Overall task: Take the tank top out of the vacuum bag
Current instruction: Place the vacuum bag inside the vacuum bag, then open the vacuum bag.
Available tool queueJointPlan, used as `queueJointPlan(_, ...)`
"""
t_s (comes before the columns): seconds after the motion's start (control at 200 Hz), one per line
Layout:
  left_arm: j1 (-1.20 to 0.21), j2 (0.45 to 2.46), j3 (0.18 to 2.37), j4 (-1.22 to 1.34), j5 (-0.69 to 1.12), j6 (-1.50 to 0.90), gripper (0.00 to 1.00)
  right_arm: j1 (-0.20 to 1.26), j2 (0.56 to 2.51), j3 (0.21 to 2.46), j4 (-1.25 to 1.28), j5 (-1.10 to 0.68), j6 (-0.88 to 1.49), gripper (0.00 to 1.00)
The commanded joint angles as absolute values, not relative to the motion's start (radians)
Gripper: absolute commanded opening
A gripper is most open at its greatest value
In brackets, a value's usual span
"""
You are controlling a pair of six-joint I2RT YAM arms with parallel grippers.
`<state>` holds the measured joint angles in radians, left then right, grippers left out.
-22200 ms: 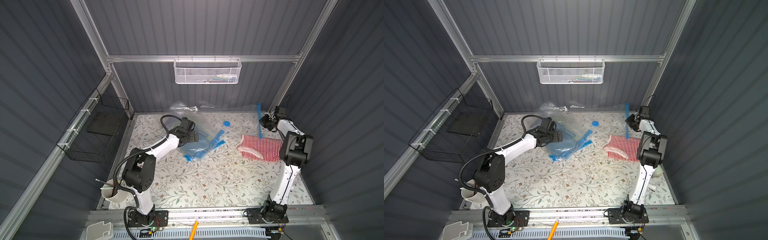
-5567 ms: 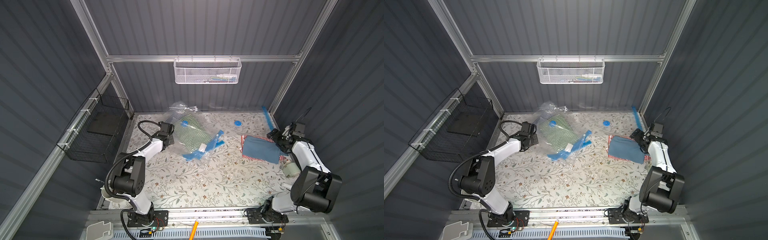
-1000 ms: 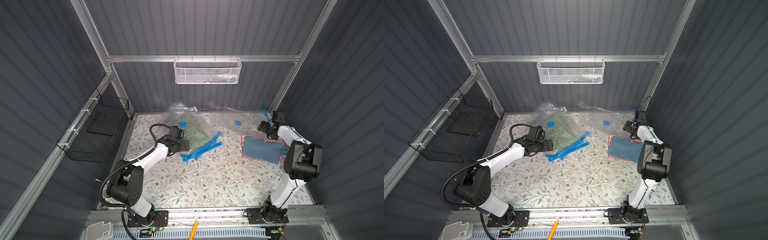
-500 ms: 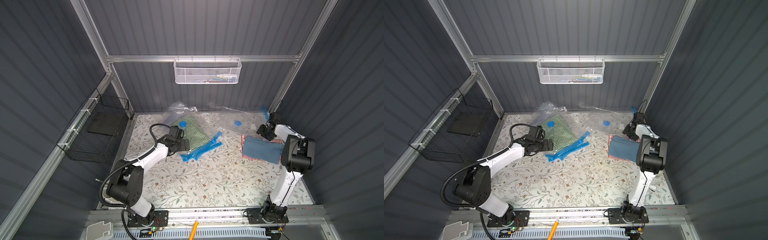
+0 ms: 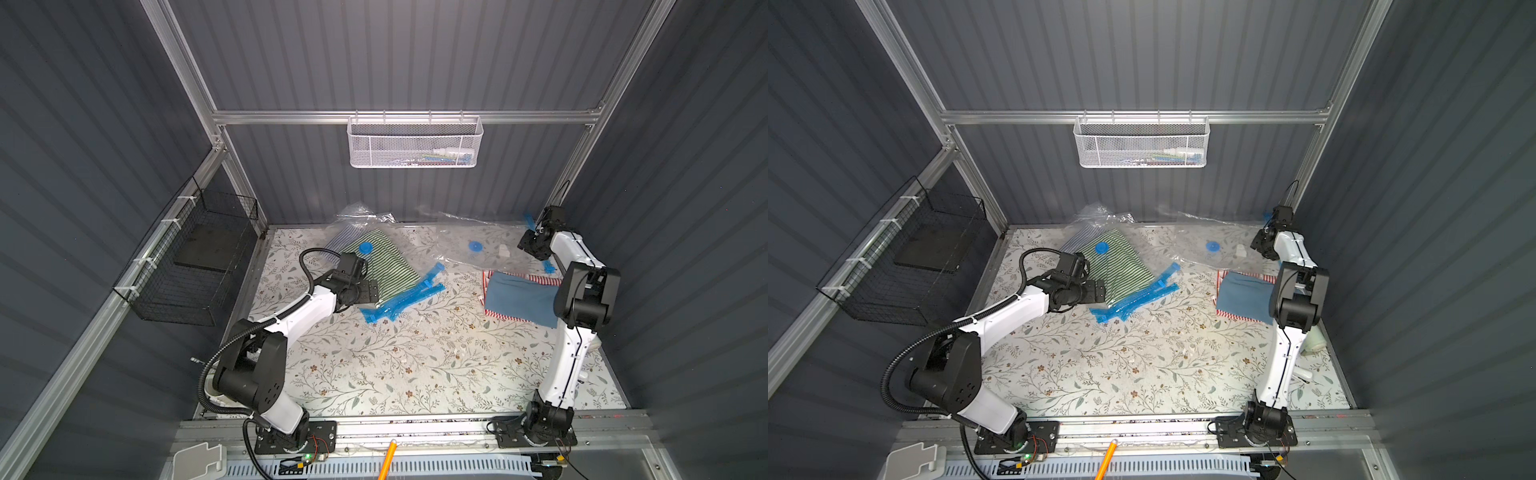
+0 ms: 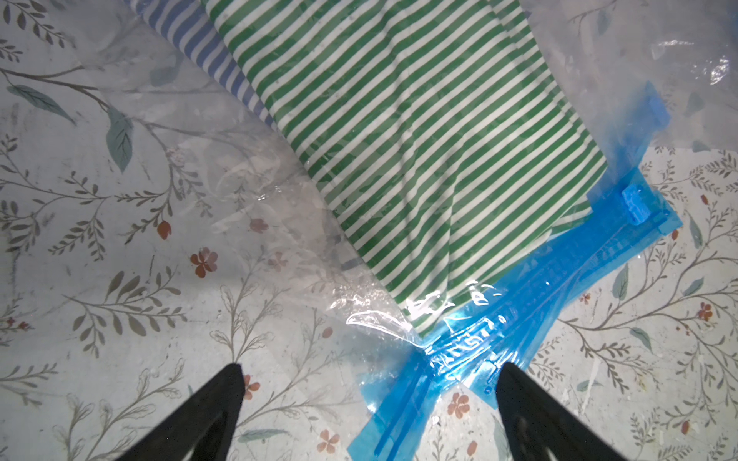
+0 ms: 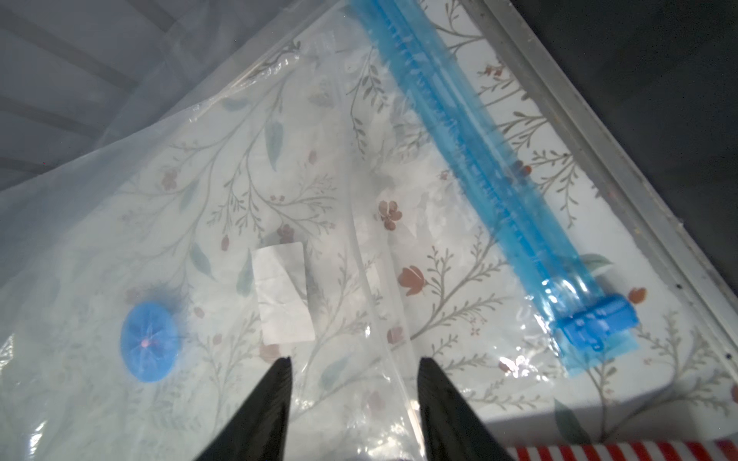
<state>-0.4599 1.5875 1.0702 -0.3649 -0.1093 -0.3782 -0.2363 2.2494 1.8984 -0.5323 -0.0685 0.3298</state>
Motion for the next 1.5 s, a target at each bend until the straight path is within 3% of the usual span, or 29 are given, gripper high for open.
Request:
queueJointPlan(0.0,-0.472,1.553,1.081,-0.376,-0.098,-0.315,1.0,-0.241,2.144,1.824,-0.54,-0.101,0.334,0.68)
queueJointPlan(0.17,-0.506,1.527,1.08,-0.32,-0.004,-0.231,1.0,-0.24,1.897,1.527,-0.369,-0.179,0.428,0.87)
queueJointPlan(0.34,-0.578,1.588,1.142,-0.365,-0.031,-0.136,1.0,-0.235,1.753,1.274,-0.214,-0.397,0.553,0.88)
queueJointPlan(0.57,-0.696,1.706,1.207,-0.412,-0.197,-0.071,0.99,-0.192,1.598,1.01,-0.088,-0.527,0.627,0.88)
queueJointPlan(0.725,-0.707,1.759,1.204,-0.374,-0.268,-0.053,0.73,-0.16,1.45,0.858,-0.099,-0.513,0.621,0.88)
queueJointPlan(0.856,-0.709,1.796,1.209,-0.362,-0.247,-0.02,0.72,-0.147,1.346,0.732,-0.074,-0.523,0.648,0.87)
queueJointPlan(1.146,-0.721,1.835,1.207,-0.358,-0.394,-0.026,0.71,-0.132,1.264,0.607,-0.042,-0.575,0.668,0.88)
queueJointPlan(1.491,-0.738,1.89,1.221,-0.343,-0.402,-0.024,0.72,-0.131,1.291,0.612,-0.008,-0.612,0.686,0.87)
